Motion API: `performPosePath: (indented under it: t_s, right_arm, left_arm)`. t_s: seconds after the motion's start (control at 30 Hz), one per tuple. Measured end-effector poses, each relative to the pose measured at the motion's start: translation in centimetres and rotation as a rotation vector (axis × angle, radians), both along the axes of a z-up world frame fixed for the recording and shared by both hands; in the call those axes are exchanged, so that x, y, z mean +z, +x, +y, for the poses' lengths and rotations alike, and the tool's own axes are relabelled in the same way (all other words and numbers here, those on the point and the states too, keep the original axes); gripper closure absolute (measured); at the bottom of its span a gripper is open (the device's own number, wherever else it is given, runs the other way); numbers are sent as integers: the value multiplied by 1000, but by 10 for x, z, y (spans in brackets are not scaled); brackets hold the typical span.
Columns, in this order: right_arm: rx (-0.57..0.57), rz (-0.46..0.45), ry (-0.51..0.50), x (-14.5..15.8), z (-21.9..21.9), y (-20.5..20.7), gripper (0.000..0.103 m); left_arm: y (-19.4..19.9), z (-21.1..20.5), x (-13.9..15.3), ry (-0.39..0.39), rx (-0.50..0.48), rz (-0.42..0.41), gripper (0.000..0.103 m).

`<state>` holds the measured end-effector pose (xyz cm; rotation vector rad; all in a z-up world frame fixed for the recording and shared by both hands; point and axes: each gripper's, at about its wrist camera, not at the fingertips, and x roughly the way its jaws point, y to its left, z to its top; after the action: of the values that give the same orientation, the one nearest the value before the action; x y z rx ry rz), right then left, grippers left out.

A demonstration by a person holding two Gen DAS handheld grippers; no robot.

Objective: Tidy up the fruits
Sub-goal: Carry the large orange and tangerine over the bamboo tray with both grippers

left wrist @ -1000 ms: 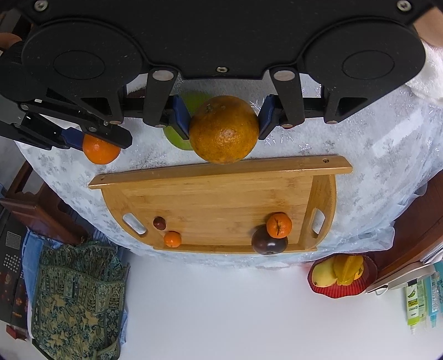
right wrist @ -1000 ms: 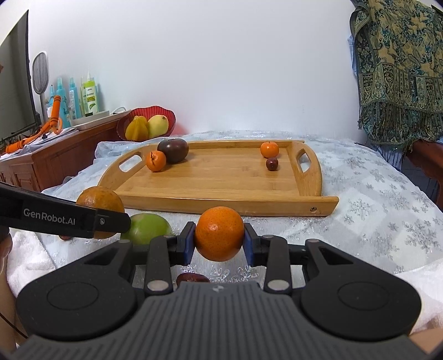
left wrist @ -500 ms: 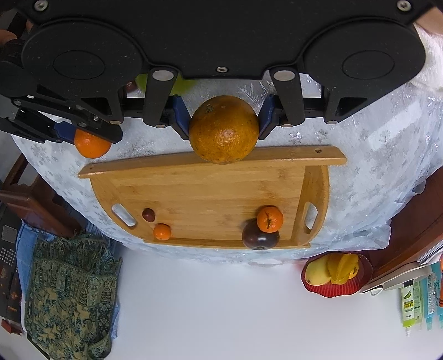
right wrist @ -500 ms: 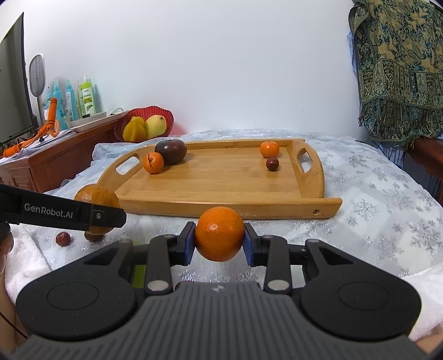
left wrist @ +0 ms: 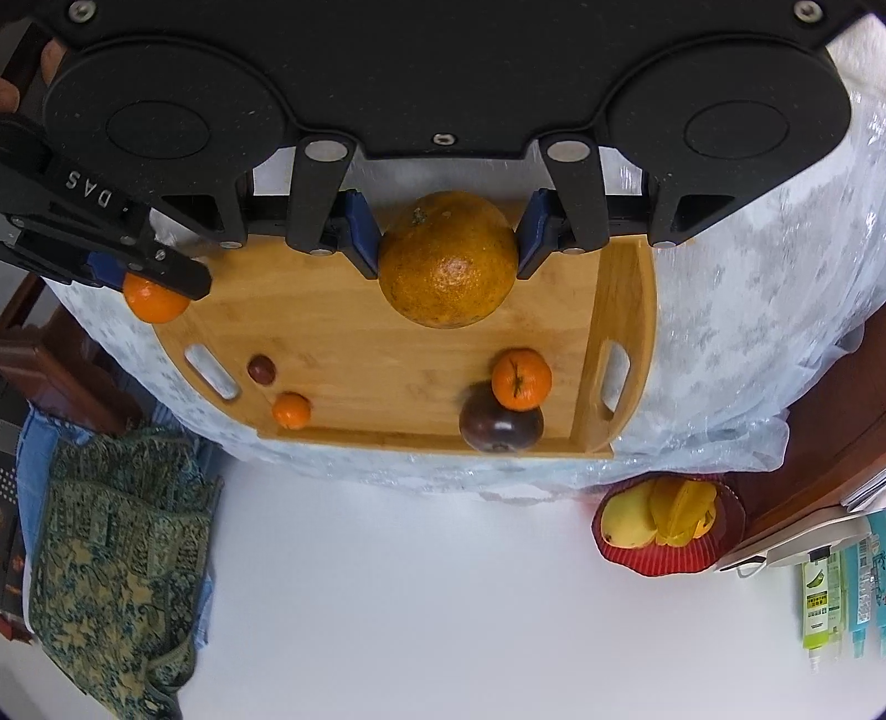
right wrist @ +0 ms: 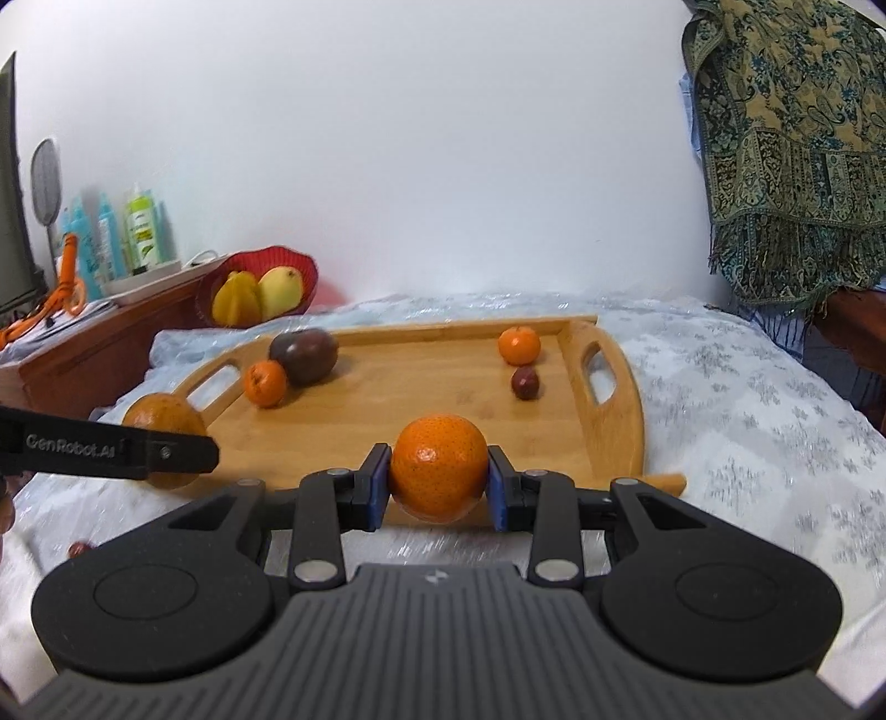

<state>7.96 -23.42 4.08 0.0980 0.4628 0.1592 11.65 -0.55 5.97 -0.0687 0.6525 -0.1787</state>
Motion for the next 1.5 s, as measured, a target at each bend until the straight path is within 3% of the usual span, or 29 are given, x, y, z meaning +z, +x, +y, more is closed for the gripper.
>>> performPosePath:
  t_s: [0.2,0.63,1.5]
  right_arm:
    - [-40,-7,-9,0,-10,36,63]
    - [-86,107,-21,-13,-21,98,63]
    - [-102,186,-10,-24,-16,124,62]
  left_arm:
    - [34,2,-4,-11,13,-1,54]
    - [97,3,-14,19,38,57,54]
    - [111,1,-26,41,42,103,54]
